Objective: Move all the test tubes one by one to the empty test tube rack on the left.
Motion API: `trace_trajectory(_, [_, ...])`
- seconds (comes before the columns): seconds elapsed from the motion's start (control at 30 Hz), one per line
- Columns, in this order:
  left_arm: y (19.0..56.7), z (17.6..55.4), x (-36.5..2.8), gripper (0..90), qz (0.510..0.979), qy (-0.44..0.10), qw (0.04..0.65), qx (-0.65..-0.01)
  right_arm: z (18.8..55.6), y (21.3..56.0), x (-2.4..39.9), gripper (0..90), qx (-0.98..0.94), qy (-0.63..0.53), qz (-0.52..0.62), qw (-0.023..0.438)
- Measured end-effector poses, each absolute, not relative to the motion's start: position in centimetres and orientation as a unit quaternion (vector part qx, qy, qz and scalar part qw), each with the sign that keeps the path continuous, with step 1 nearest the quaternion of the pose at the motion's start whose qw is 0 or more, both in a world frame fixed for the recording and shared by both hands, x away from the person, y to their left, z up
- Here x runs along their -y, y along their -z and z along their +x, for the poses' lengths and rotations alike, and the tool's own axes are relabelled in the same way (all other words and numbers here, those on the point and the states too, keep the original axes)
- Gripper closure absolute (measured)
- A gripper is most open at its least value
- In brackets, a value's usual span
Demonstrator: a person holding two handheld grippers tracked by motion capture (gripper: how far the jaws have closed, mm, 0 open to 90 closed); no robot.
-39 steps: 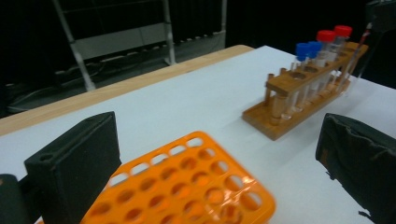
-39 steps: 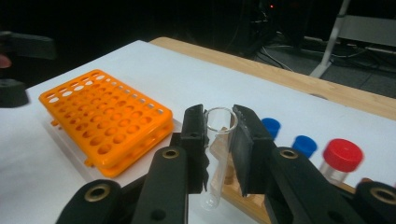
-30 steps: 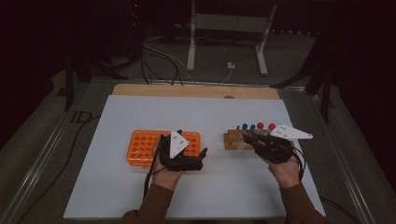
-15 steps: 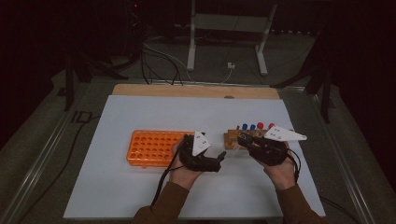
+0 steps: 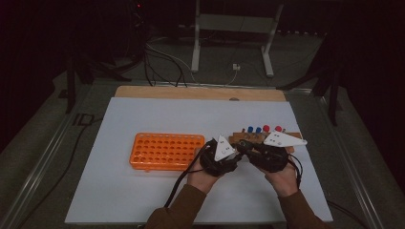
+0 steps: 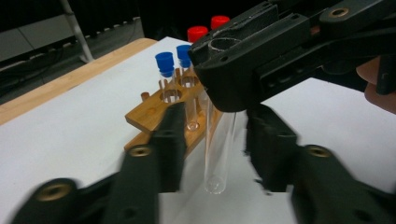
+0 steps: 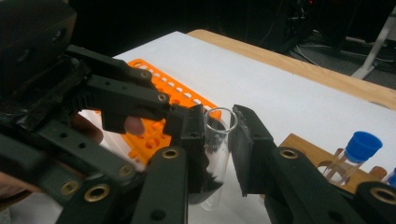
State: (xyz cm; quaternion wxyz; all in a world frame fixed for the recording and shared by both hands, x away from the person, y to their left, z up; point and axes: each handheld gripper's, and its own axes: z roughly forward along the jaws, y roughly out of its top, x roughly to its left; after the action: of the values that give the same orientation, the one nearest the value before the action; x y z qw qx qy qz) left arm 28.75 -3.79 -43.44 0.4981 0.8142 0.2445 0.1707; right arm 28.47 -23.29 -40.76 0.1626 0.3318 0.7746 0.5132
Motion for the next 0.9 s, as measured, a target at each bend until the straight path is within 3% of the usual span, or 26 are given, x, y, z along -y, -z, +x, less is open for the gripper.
trace_trajectory(0.07, [43.6,28.8,3.8,74.0,0.816,-0.167,0.499,-0.24,28.5,40.9,23.3,76.2,-0.776,-0.512,0.331,0.162])
trace_trajectory(0.17, [43.6,28.9,3.8,76.3,0.814,-0.168,0.501,-0.24,28.6,40.9,23.5,75.1,-0.774,-0.515,0.334,0.157])
trace_trajectory(0.27, [43.6,29.0,3.5,76.6,0.813,-0.17,0.5,-0.246,28.7,40.8,24.0,59.9,-0.761,-0.533,0.339,0.146])
trace_trajectory(0.37, [43.7,29.2,2.9,76.7,0.807,-0.174,0.503,-0.257,28.7,40.6,24.5,39.1,-0.752,-0.54,0.347,0.15])
trace_trajectory(0.53, [43.7,29.5,1.5,76.8,0.798,-0.179,0.507,-0.273,28.6,40.4,25.4,19.9,-0.739,-0.54,0.361,0.18])
trace_trajectory(0.9, [43.9,29.4,-2.1,76.8,0.784,-0.194,0.508,-0.299,28.5,40.6,27.8,5.5,-0.716,-0.537,0.379,0.234])
